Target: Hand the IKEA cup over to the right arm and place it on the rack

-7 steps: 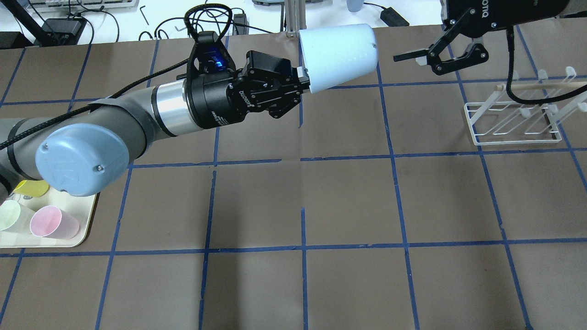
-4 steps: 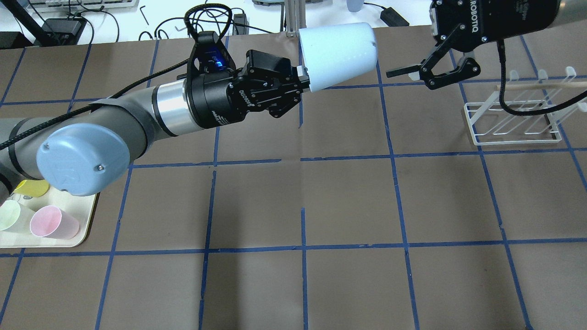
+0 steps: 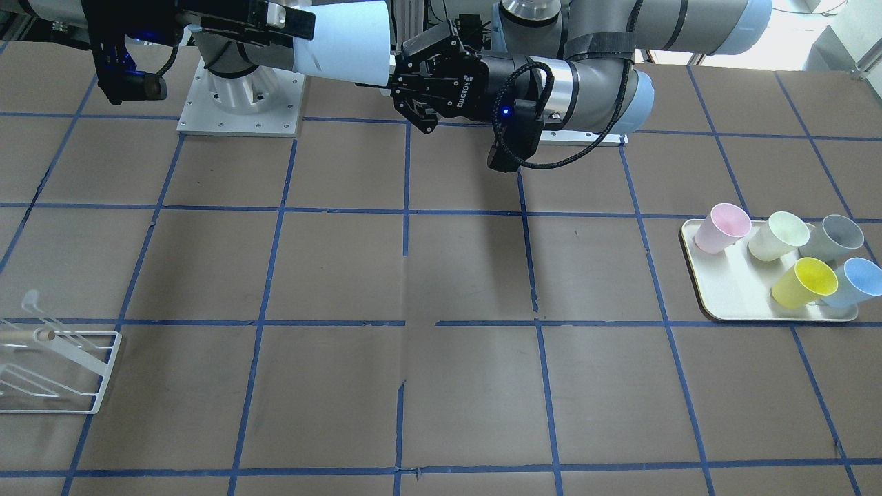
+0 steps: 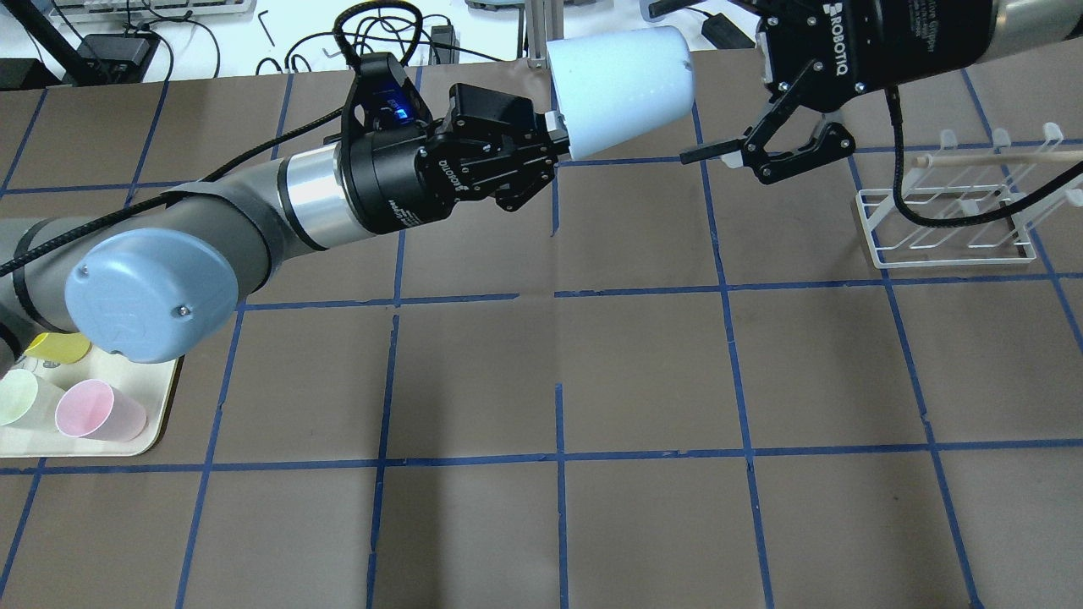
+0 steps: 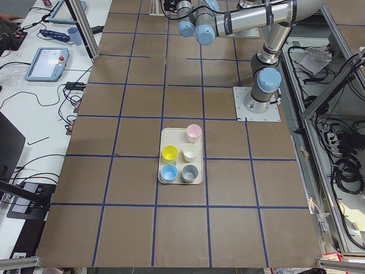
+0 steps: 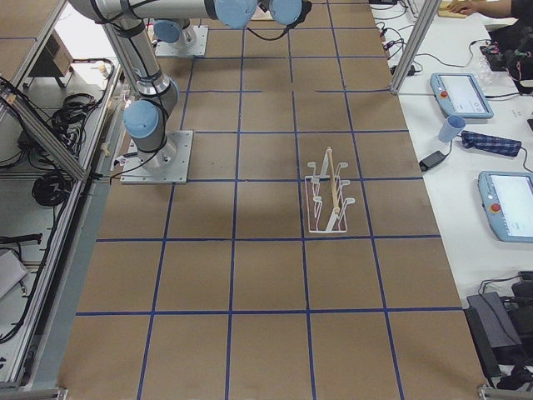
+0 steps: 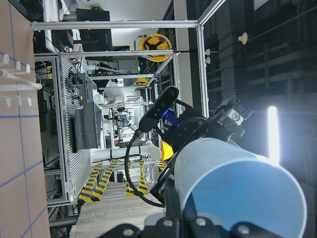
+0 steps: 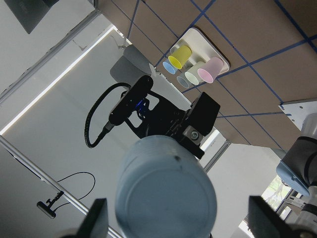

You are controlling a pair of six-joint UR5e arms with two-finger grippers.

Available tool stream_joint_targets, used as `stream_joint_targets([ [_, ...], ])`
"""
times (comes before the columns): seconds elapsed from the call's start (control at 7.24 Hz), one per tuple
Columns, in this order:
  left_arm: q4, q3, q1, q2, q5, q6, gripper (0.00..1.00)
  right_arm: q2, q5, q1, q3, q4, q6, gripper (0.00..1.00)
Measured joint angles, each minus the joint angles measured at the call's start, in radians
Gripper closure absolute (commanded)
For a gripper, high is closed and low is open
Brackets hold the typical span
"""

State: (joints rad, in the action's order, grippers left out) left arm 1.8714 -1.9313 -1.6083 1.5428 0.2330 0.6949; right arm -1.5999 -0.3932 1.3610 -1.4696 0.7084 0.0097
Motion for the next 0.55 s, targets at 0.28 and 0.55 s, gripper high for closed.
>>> stream_joint_targets([
  [0.28,0.000,0.000,0.000,0.001,-0.001,0.000,1.00,-0.001,0.002,0.008,0.001,0.005,-0.002,0.00],
  [0.55,-0.001,0.000,0.000,0.001,-0.002,-0.001,1.00,0.000,0.004,0.009,0.001,0.012,-0.002,0.04],
])
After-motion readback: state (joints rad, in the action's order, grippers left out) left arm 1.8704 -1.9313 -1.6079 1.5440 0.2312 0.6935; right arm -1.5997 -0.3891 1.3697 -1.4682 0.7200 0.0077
